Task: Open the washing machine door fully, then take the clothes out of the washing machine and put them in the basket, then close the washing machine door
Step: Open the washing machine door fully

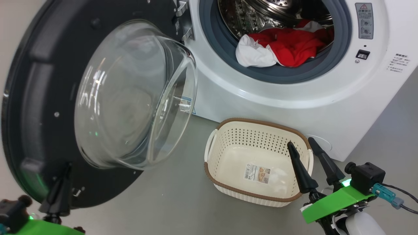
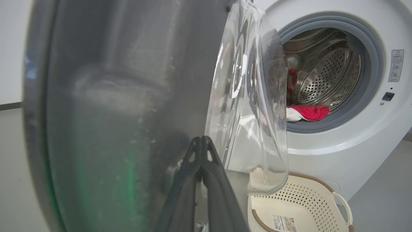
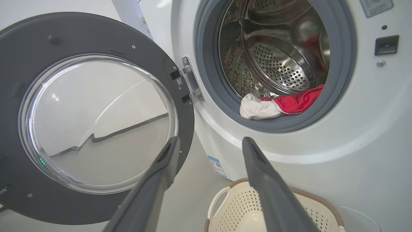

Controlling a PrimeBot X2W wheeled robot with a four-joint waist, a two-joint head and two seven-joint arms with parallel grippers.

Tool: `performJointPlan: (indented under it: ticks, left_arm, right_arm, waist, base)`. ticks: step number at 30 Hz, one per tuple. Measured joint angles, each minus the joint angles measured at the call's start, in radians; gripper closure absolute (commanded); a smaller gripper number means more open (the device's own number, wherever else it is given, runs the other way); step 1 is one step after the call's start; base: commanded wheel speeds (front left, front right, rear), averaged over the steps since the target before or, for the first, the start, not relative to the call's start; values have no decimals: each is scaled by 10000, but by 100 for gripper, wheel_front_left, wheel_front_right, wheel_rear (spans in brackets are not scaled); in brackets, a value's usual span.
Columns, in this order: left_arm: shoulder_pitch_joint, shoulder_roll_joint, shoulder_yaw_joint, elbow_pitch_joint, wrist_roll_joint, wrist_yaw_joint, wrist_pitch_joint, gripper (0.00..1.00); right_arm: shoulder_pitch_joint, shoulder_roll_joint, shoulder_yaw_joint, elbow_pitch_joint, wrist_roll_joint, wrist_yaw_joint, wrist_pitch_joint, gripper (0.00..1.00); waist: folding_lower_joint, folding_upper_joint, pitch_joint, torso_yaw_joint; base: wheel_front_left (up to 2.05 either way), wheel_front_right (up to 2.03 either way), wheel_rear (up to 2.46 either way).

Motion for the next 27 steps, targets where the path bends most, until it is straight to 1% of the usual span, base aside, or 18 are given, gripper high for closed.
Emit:
performJointPlan:
  ticks: [7,10,14,20,27]
  left_arm:
    - [-709,537,52,1045,-454,-13,-6,100]
    - [-1056,803,-88,1523,-671,-13,-13,100]
    - [-1510,1135,-545,2011,-1120,-13,-33,100]
    - [-2377,1626,-1367,2844,-1503,-13,-77,100]
    - [-3591,2000,-2238,4167,-1862,-13,-105,100]
  right_arm:
    - [-158,46,-4,50,-249,0,0,0]
    - [-210,79,-6,54,-249,0,0,0]
    - [-211,132,-10,48,-267,0,0,0]
    - [-238,171,-17,50,-341,0,0,0]
    - [-598,188,-13,61,-449,0,0,0]
  waist:
    - [0,0,144,136]
    - [0,0,191,203]
    - [0,0,280,298]
    - [0,0,459,456]
    - [0,0,739,568]
  base:
    - [0,0,0]
    - [0,0,0]
    - [0,0,0]
    - [0,0,0]
    - [0,0,0]
